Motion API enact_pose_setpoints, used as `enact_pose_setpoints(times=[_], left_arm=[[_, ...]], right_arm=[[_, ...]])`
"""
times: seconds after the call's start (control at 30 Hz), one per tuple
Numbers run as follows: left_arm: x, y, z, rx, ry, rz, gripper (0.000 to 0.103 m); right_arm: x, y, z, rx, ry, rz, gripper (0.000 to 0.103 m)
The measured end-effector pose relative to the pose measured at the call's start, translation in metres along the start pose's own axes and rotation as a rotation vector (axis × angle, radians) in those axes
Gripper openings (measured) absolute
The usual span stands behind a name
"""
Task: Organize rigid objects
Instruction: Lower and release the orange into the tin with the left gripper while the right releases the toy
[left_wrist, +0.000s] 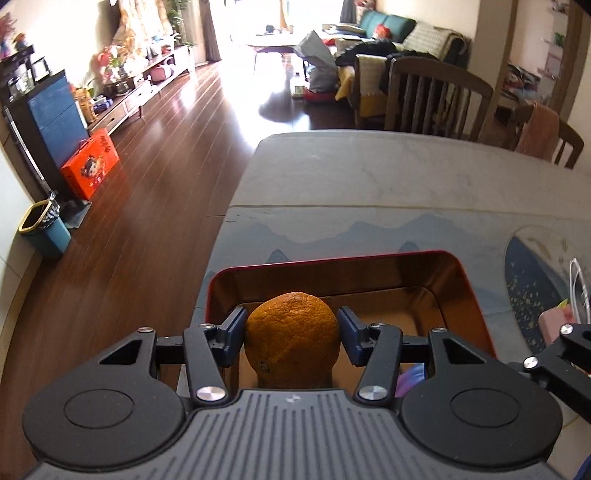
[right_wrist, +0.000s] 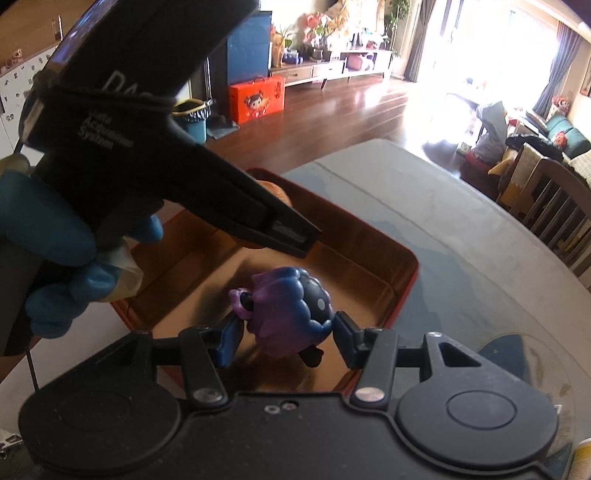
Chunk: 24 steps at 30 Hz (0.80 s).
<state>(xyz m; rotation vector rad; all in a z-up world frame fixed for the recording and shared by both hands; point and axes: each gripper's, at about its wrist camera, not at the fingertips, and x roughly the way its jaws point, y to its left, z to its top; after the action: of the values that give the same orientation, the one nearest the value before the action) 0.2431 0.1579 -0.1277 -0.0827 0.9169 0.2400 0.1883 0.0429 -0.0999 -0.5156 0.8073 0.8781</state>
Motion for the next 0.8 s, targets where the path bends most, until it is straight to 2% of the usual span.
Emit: enact_pose_setpoints(times=[0.33, 0.6, 0.7, 0.77, 0.8], left_arm=[[0.023, -0.004, -0.006, 0.040, 0.057, -0.026, 0.053], [0.024, -0.005, -0.003, 0.042, 0.059, -0.029, 0.053], [0.022, -0.005, -0.003, 0.038, 0.057, -0.032, 0.053], [0.015, -0.005, -0.003, 0.039, 0.033, -0.042, 0.054], [0.011, -0.005, -0.003, 0.039, 0.021, -0.046, 0.055]], right_arm=[[0.020, 0.013, -0.007, 0.016, 0.074, 0.010, 0.052], [0.022, 0.012, -0.001, 0.051, 0.080, 0.020, 0.053], [0.024, 0.007, -0.001, 0.062, 0.067, 0.025, 0.056], [0.020, 0.004, -0.002, 0.081, 0.051, 0.032, 0.064], [0.016, 0.003, -0.003, 0.089, 0.039, 0.039, 0.064]])
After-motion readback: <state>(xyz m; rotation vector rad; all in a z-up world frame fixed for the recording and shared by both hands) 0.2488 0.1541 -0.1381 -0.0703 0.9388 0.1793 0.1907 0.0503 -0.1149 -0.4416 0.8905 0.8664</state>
